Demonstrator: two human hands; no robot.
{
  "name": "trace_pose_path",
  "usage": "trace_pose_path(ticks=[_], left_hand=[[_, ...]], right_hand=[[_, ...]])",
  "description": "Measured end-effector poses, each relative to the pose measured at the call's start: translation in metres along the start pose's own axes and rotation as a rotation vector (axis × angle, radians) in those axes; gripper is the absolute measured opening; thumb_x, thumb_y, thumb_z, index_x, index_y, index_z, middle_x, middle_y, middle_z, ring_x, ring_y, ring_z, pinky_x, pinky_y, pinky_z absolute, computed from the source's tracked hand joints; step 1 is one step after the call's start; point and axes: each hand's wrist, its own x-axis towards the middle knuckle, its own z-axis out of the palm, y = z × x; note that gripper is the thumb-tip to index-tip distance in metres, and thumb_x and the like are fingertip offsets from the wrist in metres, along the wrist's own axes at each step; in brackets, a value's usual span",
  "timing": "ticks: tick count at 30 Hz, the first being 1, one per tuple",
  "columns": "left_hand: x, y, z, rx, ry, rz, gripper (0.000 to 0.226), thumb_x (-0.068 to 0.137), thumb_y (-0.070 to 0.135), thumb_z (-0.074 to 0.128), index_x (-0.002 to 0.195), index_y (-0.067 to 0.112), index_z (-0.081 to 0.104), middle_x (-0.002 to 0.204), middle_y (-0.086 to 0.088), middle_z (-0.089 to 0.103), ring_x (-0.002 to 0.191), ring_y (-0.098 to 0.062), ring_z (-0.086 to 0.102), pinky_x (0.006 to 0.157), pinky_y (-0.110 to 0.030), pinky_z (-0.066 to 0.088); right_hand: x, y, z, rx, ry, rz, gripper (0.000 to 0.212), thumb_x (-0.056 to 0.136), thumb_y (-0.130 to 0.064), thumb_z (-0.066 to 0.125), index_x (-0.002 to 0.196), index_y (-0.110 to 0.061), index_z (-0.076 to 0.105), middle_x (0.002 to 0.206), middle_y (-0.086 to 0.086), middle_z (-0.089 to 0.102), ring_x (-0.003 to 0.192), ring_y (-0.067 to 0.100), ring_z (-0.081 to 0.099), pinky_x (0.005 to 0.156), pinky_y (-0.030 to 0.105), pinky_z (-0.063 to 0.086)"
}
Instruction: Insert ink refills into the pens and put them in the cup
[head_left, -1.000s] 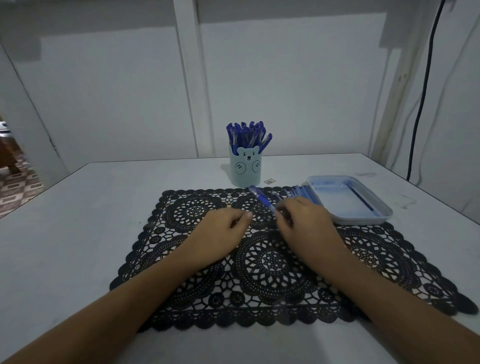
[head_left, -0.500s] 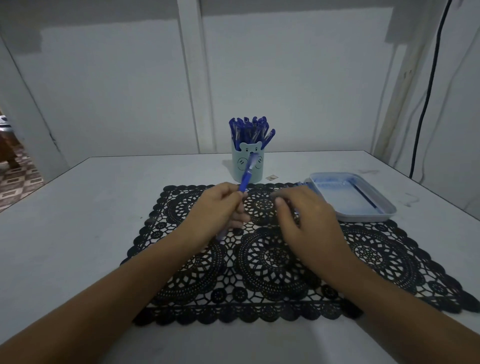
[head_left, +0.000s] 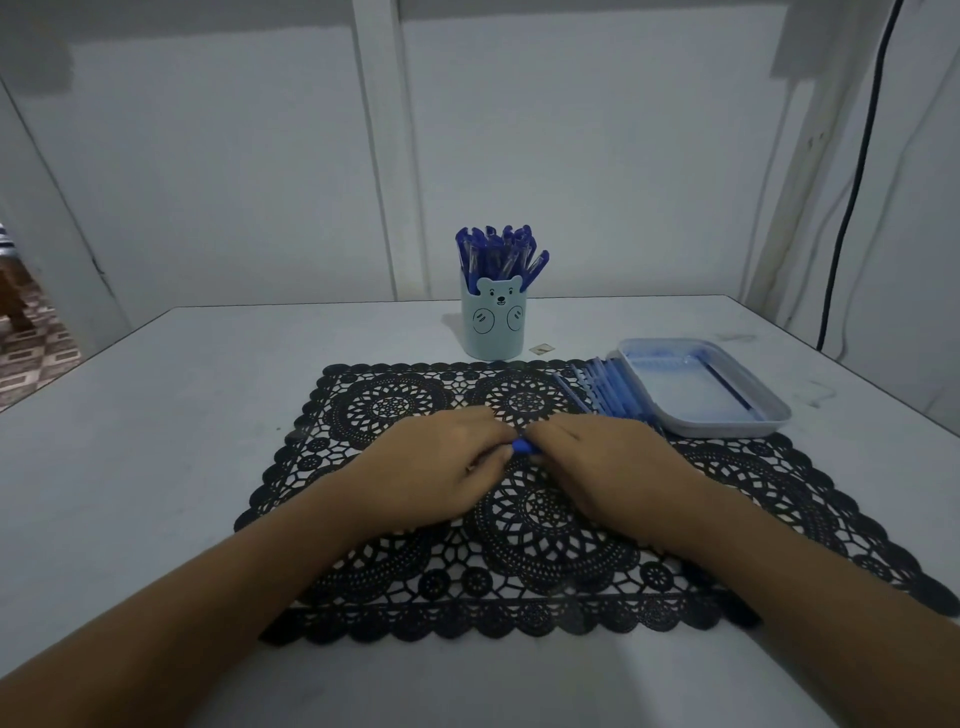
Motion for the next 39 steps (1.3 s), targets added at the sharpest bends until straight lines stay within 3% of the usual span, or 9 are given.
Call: trace_pose_path(ticks=[6,11,15,20,24,27,31,36,39], left_hand=[[-0.004,-0.006,0.005,-0.008,-0.007,0.068,0.050,0.089,0.044,0.021,0.111,0.021,0.060,0.086,0.012,0.050,0.072,0.001,0.044,0.060,-0.013,0.036],[-0.007,-0.008,0.005,0.036,0.043,0.102,0.036,0.092,0.035,0.031,0.104,0.019,0.062,0.082,0.010,0.054,0.069,-0.002,0.048,0.056,-0.017,0.039],[-0.009,-0.011,0.006,0.055,0.073,0.051,0.037,0.091,0.034,0.031,0.102,0.017,0.061,0.082,0.010,0.053,0.063,-0.005,0.052,0.051,-0.017,0.042],[-0.011,-0.015,0.005,0.055,0.116,-0.038,0.036,0.090,0.033,0.031,0.101,0.017,0.062,0.080,0.019,0.039,0.059,0.003,0.035,0.044,-0.002,0.022],[-0.011,-0.014,0.008,0.056,0.125,-0.010,0.038,0.091,0.033,0.030,0.104,0.016,0.061,0.082,0.018,0.041,0.059,0.000,0.043,0.048,-0.004,0.026],[-0.010,-0.014,0.010,0.025,0.117,0.008,0.040,0.091,0.037,0.028,0.107,0.018,0.059,0.081,0.020,0.040,0.064,0.000,0.046,0.053,-0.015,0.039],[-0.006,-0.013,0.004,-0.176,0.004,-0.044,0.037,0.093,0.038,0.032,0.106,0.018,0.060,0.073,0.016,0.049,0.068,0.000,0.047,0.059,-0.012,0.034],[-0.006,-0.013,-0.004,-0.441,-0.105,-0.194,0.023,0.096,0.024,0.042,0.099,0.023,0.065,0.053,0.016,0.050,0.047,-0.002,0.038,0.048,-0.015,0.030],[-0.006,-0.012,-0.004,-0.439,-0.095,-0.193,0.023,0.096,0.025,0.042,0.099,0.024,0.065,0.058,0.011,0.049,0.049,-0.003,0.039,0.050,-0.017,0.030]], right_hand=[[-0.002,-0.001,0.000,0.036,0.008,-0.022,0.015,0.088,-0.035,0.035,0.084,-0.022,0.042,0.057,-0.006,0.050,0.042,0.015,0.046,0.036,0.025,0.032],[-0.004,0.004,-0.003,0.010,0.030,0.017,0.032,0.090,-0.048,0.034,0.090,-0.025,0.056,0.048,-0.006,0.051,0.037,0.012,0.046,0.034,0.022,0.034],[-0.001,0.000,-0.011,0.147,-0.057,0.215,0.049,0.086,-0.061,0.029,0.112,-0.026,0.050,0.089,-0.010,0.058,0.075,0.009,0.055,0.063,0.024,0.045],[-0.005,0.009,-0.003,0.385,-0.047,0.359,0.043,0.094,-0.043,0.029,0.117,-0.020,0.059,0.128,-0.007,0.044,0.112,0.006,0.044,0.100,0.036,0.035],[-0.001,0.003,-0.004,0.486,0.029,0.407,0.042,0.087,-0.051,0.021,0.075,-0.030,0.055,0.082,-0.012,0.052,0.078,0.001,0.046,0.077,0.028,0.036],[0.002,0.001,-0.007,0.607,0.015,0.443,0.035,0.093,-0.041,0.036,0.062,-0.028,0.045,0.061,-0.009,0.048,0.056,0.002,0.042,0.056,0.017,0.033],[-0.001,0.003,-0.011,0.719,0.046,0.430,0.026,0.091,-0.033,0.048,0.065,-0.029,0.051,0.057,-0.009,0.048,0.052,0.000,0.043,0.051,0.015,0.034],[-0.002,-0.001,-0.016,0.757,-0.009,0.369,0.008,0.089,-0.028,0.054,0.085,-0.030,0.047,0.074,-0.011,0.051,0.062,-0.002,0.043,0.058,0.014,0.037],[0.000,-0.006,-0.017,0.796,-0.024,0.422,0.013,0.086,-0.044,0.047,0.089,-0.032,0.046,0.079,-0.006,0.054,0.063,-0.002,0.045,0.059,0.013,0.039]])
